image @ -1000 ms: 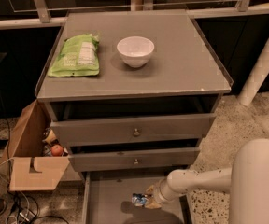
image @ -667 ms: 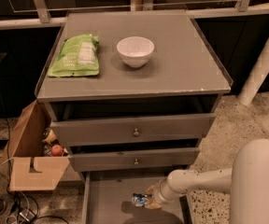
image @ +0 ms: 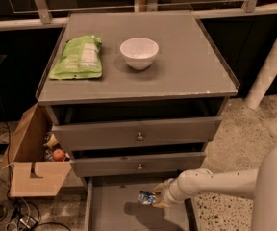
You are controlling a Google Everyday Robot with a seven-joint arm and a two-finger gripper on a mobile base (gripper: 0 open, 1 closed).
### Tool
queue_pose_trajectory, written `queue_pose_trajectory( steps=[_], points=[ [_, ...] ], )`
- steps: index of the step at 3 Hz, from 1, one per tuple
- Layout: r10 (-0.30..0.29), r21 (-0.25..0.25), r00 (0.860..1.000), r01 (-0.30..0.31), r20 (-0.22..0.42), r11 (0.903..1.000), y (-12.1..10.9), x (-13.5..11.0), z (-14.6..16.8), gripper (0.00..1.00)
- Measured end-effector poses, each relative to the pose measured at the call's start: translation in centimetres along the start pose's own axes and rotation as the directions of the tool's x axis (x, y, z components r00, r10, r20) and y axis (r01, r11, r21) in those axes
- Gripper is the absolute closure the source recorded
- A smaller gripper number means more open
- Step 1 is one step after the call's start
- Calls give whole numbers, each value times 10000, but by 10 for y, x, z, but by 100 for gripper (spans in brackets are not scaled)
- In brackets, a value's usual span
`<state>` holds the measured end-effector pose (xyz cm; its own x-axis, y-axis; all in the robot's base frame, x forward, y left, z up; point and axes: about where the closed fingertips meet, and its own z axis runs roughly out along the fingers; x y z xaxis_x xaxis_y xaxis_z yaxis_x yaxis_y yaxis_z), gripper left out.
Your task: Pick redbull can from bottom drawer and place on counter
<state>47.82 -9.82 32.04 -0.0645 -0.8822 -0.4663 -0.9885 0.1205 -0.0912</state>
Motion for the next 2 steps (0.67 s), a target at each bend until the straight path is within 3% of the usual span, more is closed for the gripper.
queue_pose_trajectory(
  steps=[2],
  points=[
    [-390, 1247, 9977, 456, -546, 9911, -14, -14, -90, 100]
  ],
)
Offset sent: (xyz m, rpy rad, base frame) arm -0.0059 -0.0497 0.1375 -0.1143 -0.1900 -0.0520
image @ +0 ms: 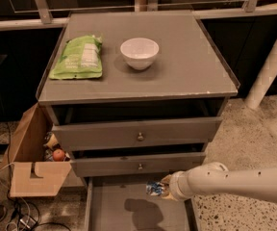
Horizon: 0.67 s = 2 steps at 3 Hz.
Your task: Pick redbull can from bottom drawer and place on counter
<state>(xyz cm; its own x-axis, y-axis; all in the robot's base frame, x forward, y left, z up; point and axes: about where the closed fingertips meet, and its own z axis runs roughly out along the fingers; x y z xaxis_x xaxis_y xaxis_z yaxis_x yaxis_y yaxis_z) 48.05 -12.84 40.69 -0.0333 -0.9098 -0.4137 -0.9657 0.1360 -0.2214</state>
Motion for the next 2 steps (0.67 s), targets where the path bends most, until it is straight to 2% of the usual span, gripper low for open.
queue_pose_trajectory(
  steps=[1, 2],
  points=[
    [-22, -205, 10000, 23, 60, 9998, 4, -4, 7, 100],
    [-184, 28, 9998, 185, -59, 9998, 5, -10, -23, 100]
  ],
)
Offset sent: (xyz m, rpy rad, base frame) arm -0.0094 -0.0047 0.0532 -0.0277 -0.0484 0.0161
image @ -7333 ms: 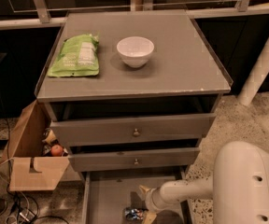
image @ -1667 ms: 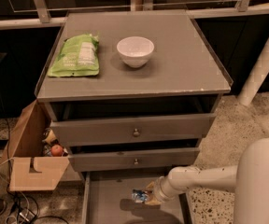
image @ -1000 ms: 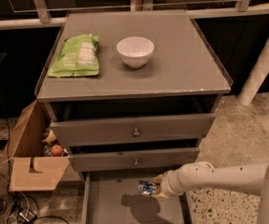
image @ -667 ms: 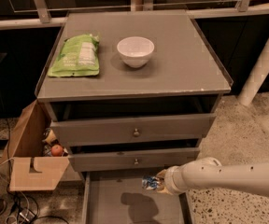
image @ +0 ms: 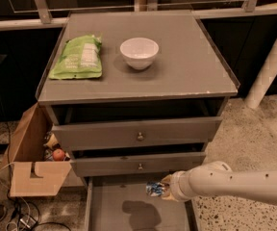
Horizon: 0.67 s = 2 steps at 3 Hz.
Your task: Pick redbull can from bottom drawer and place on counter
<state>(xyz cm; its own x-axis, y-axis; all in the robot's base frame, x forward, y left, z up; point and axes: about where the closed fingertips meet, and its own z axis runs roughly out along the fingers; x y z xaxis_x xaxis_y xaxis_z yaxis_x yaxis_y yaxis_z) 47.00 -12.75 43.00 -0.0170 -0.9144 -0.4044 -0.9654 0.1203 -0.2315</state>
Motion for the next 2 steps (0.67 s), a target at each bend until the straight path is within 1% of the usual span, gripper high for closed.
queue_pose_trajectory(
  steps=[1, 2],
  points=[
    [-276, 376, 9993, 285, -245, 9989, -3, -7, -39, 100],
    [-393, 758, 9983, 425, -427, 9962, -2, -11, -77, 100]
  ],
)
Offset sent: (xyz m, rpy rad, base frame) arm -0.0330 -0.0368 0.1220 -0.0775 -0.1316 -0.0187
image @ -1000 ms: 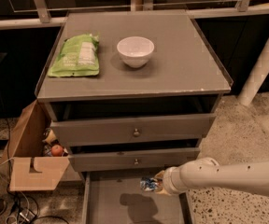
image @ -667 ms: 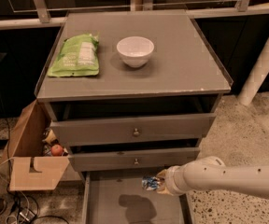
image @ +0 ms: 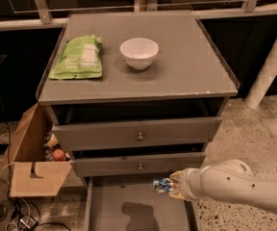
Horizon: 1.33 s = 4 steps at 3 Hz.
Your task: Pick redbull can from bottom drawer and place on counter
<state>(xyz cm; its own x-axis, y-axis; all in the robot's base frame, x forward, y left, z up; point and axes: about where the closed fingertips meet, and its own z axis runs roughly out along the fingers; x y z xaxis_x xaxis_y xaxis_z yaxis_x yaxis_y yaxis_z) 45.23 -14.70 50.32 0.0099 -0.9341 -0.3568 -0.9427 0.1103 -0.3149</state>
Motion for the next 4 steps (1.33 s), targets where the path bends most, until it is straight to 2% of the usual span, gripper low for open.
queue_pose_trajectory(
  steps=[1, 2, 3, 4],
  points=[
    [-17, 92, 10000, 17, -28, 10000, -3, 0, -4, 100],
    [-40, 404, 10000, 43, -89, 9992, -13, -4, -16, 100],
    [-118, 1013, 9992, 155, -377, 9947, -31, -7, -50, 100],
    [-290, 1676, 9981, 378, -541, 9851, -49, -15, -88, 100]
  ],
)
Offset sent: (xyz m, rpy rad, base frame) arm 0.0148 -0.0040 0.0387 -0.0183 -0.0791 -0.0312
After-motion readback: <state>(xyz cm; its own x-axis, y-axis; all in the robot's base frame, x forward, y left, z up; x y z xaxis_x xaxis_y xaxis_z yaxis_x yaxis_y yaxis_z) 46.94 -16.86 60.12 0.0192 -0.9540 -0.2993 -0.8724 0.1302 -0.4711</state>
